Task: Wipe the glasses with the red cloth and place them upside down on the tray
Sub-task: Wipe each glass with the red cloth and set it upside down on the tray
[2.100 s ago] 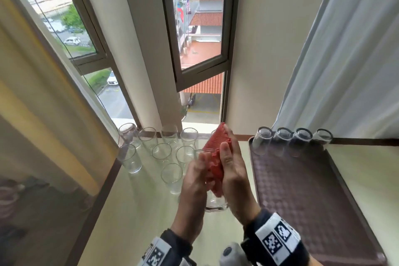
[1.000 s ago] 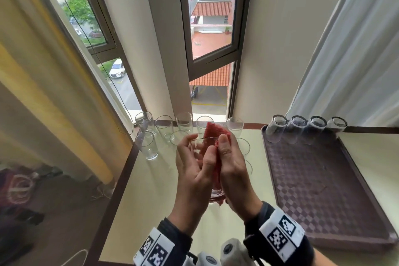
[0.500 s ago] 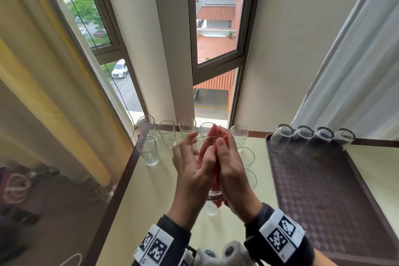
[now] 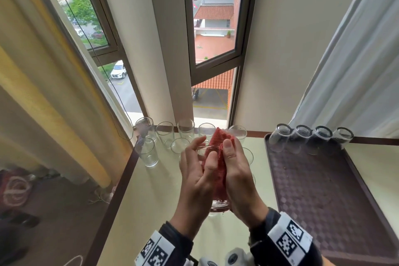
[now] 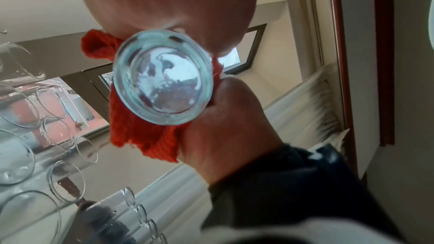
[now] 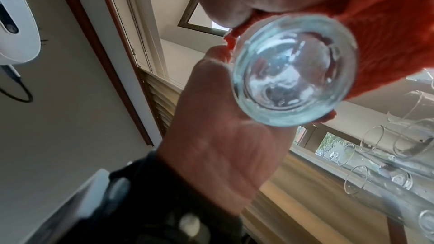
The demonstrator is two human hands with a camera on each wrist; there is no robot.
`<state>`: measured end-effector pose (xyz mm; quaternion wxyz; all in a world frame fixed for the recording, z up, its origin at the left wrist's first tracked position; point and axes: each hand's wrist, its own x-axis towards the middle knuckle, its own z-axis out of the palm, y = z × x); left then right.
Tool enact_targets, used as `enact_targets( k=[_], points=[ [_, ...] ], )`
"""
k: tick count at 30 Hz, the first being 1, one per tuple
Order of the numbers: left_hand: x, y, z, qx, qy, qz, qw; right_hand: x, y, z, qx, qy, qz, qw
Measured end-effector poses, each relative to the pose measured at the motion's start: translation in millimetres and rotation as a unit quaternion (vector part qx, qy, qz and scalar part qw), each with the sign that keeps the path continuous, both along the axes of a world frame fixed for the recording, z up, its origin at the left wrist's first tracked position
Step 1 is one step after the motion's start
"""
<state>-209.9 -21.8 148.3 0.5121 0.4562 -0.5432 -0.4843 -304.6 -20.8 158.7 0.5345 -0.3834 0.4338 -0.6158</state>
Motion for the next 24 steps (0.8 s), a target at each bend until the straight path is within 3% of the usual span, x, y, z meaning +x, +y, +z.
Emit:
enact_targets(
  k=[8,12,16,19,24],
  points=[
    [8,3,-2,0.025,0.044,0.078,0.996,12,19,-17,0.011,0.001,0.061,0.998],
    [-1,14,3,-0.012,0.038,0.042,0.998,1,10,0,-0.002,-0.041,0.050,0.998],
    [0,12,4,-0.015,-0.016,0.026,0.999,-1,15,3,-0.015,-0.058,0.061,0.996],
    [7,9,4,-0.004,-0.010,0.034,0.999,3,22,-4,-0.019,-0.050,0.095,0.994],
    [12,9,3,-0.010,-0.010,0.043,0.999,7,16,-12,-0.013,0.011,0.078,0.997]
  ],
)
